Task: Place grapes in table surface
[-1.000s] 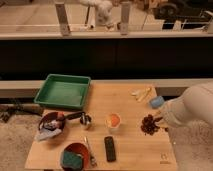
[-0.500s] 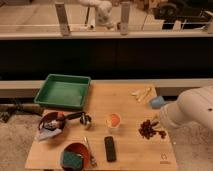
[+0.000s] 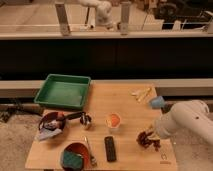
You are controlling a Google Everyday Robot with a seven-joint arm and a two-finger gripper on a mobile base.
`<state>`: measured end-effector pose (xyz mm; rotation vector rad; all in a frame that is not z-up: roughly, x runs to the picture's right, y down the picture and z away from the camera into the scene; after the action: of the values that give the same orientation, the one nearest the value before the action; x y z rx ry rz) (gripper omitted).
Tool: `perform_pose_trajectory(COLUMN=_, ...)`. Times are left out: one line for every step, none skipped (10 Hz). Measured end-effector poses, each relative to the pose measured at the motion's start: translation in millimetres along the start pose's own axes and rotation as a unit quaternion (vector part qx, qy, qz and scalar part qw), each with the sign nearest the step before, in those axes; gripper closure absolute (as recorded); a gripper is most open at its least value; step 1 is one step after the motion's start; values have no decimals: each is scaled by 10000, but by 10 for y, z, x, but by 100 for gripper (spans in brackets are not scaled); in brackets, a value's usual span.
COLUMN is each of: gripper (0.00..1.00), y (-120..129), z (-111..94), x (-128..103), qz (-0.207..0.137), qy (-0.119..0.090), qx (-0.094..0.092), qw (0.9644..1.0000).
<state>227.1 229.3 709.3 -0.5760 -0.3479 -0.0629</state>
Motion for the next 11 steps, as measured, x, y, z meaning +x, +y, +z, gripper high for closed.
perform_pose_trajectory(gripper=96, y=45, z=142, x=29, qz=40, qy=-92, qx=-125, qw=9999)
perform_pose_trajectory(gripper=88, y=52, z=208, x=19, qz=38, qy=-134, qx=-197, qw=9997)
perform_pose_trajectory(gripper=75, y=57, z=264, x=-14, qz=15, qy=-178, qx=-302, qw=9994)
perform_pose_trajectory(gripper=66, y=73, z=306, x=-21, qz=14, qy=-198, qx=-376, qw=9991)
perform_pose_trajectory(gripper=55, y=88, z=355, x=-33, qz=8, qy=-220, qx=-450, qw=9987)
perform_pose_trajectory(gripper=44, y=97, z=403, x=-46, qz=2, qy=-228, qx=-505, qw=9985)
perform_pose_trajectory(gripper=35, y=106, z=455, x=-58, qz=-9, qy=-227, qx=-554, qw=9982)
perform_pose_trajectory(gripper=23, y=111, z=497, x=-72, qz=-26, qy=-216, qx=-597, qw=9980)
perform_pose_trajectory(gripper=20, y=115, z=515, x=-77, qz=-33, qy=-199, qx=-607, qw=9980)
perform_pose_trajectory(gripper=20, y=116, z=517, x=-75, qz=-33, qy=-170, qx=-605, qw=9980)
perform_pose_trajectory(gripper=20, y=117, z=518, x=-74, qz=-35, qy=-149, qx=-602, qw=9981)
